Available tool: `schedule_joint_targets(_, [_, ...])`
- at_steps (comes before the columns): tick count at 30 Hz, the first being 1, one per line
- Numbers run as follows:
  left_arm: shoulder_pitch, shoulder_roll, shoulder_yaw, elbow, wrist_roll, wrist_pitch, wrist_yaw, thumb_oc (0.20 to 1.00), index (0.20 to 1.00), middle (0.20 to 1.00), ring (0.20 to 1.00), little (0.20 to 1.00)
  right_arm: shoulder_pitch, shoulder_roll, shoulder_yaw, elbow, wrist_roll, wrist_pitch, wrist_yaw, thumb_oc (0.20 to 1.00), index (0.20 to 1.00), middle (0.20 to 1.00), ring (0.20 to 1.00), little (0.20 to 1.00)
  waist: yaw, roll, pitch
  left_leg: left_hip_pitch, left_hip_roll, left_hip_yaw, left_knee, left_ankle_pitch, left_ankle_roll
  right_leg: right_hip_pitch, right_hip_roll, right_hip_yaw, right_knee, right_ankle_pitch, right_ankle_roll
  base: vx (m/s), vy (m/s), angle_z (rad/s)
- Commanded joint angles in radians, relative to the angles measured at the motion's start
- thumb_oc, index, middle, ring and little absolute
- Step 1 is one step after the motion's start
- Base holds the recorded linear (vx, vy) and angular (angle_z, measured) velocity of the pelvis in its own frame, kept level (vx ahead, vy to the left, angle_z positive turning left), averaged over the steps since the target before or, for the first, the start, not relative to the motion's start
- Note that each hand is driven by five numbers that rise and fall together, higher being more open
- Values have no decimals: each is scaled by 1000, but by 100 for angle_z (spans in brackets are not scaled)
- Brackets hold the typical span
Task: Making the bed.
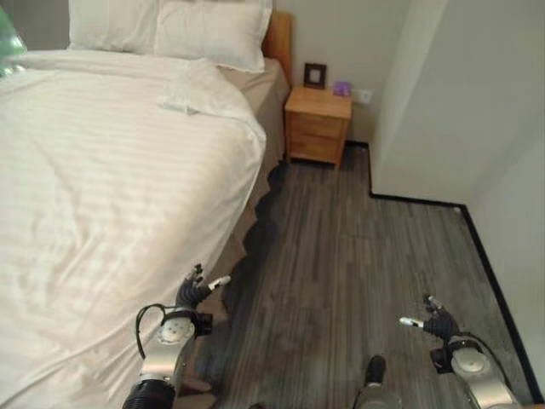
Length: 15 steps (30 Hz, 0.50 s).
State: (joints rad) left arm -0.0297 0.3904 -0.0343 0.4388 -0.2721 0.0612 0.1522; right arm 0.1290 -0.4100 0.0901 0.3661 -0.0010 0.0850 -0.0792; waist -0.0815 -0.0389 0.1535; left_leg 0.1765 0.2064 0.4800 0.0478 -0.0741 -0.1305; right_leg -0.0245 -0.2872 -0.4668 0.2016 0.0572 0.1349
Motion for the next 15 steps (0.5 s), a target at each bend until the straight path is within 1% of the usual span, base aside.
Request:
schedule_joint_targets(1, [-105,-1,-41,-73,-59,-73,12,1000,1000,1000,1000,1000,-105,-76,-50,-60,-2,-54,-35,1000,1000,1000,1000,1000,6,2,61,-6,152,-106,451,233,-91,82,87,-21,-210,-11,-46,237,-317,3])
schedule_joint_targets(2, [-114,-10,-45,-76,-80,-74,17,1000,1000,1000,1000,1000,-109,-81,-51,-63,9,-56,-40,1000,1000,1000,1000,1000,16,-10,73,-25,154,-107,503,252,-90,114,101,-20,-239,-25,-60,239,-249,-25])
schedule_joint_targets(3, [-124,-23,-64,-83,-97,-81,22,1000,1000,1000,1000,1000,-119,-89,-45,-66,17,-53,-45,1000,1000,1000,1000,1000,43,-29,92,-80,85,-155,554,211,-89,144,99,-5,-269,-27,-64,326,-274,-37])
schedule_joint_targets(4, [-124,-34,-69,-88,-97,-82,25,1000,1000,1000,1000,1000,-134,-88,-34,-58,17,-49,-45,1000,1000,1000,1000,1000,59,-46,98,-166,19,-189,567,162,-71,157,86,24,-283,-30,-55,334,-238,-42])
schedule_joint_targets(5, [-122,-43,-69,-97,-98,-80,31,1000,1000,1000,1000,1000,-149,-85,-21,-53,11,-43,-43,1000,1000,1000,1000,1000,75,-56,103,-226,-13,-192,566,134,-61,166,91,46,-289,-34,-51,317,-149,-30])
schedule_joint_targets(6, [-115,-51,-69,-104,-96,-79,28,1000,1000,1000,1000,1000,-161,-77,-5,-44,7,-40,-38,1000,1000,1000,1000,1000,92,-56,105,-258,-34,-170,506,117,-39,170,103,68,-289,-37,-44,380,-128,-47])
schedule_joint_targets(7, [-106,-58,-70,-108,-90,-77,26,1000,1000,1000,1000,1000,-169,-74,9,-39,-1,-39,-32,1000,1000,1000,1000,1000,98,-43,107,-277,-16,-139,434,118,-25,188,125,86,-289,-52,-37,376,-51,-80])
schedule_joint_targets(8, [-101,-61,-69,-112,-87,-76,20,1000,1000,1000,1000,1000,-175,-73,17,-32,-5,-38,-26,1000,1000,1000,1000,1000,104,-40,102,-298,-7,-112,388,133,-13,201,133,97,-289,-64,-36,488,12,-118])
schedule_joint_targets(9, [-90,-63,-69,-115,-83,-76,17,1000,1000,1000,1000,1000,-175,-72,27,-23,-8,-41,-24,1000,1000,1000,1000,1000,114,-19,98,-298,11,-41,251,167,-11,226,157,110,-287,-94,-29,485,58,-92])
schedule_joint_targets(10, [-77,-66,-66,-121,-78,-75,15,1000,1000,1000,1000,1000,-177,-73,35,-17,-16,-41,-17,1000,1000,1000,1000,1000,124,-5,92,-293,13,-15,161,203,-5,250,173,119,-287,-111,-24,647,123,-60])
schedule_joint_targets(11, [-72,-71,-66,-117,-79,-69,17,1000,1000,1000,1000,1000,-180,-70,45,-17,-25,-43,-13,1000,1000,1000,1000,1000,131,15,88,-323,24,-6,67,234,-19,283,197,133,-289,-144,-13,597,127,-15])
schedule_joint_targets(12, [-63,-85,-62,-114,-84,-66,18,1000,1000,1000,1000,1000,-180,-75,53,-8,-34,-43,-7,1000,1000,1000,1000,1000,134,27,80,-319,39,28,-50,283,-27,308,208,136,-289,-161,-8,560,132,-31])
schedule_joint_targets(13, [-58,-96,-57,-109,-91,-61,19,1000,1000,1000,1000,1000,-179,-83,62,-6,-43,-40,2,1000,1000,1000,1000,1000,134,36,81,-308,54,86,-109,321,-18,336,211,127,-286,-166,-4,472,111,-31])
schedule_joint_targets(14, [-57,-99,-58,-108,-91,-58,20,1000,1000,1000,1000,1000,-178,-84,65,-5,-44,-40,6,1000,1000,1000,1000,1000,129,37,78,-330,83,112,-128,316,-30,360,211,132,-282,-183,3,306,78,-37])
schedule_joint_targets(15, [-56,-100,-58,-108,-91,-58,20,1000,1000,1000,1000,1000,-178,-84,66,-5,-44,-40,7,1000,1000,1000,1000,1000,126,33,77,-328,79,108,-124,308,-34,363,207,131,-278,-192,4,839,124,-24])
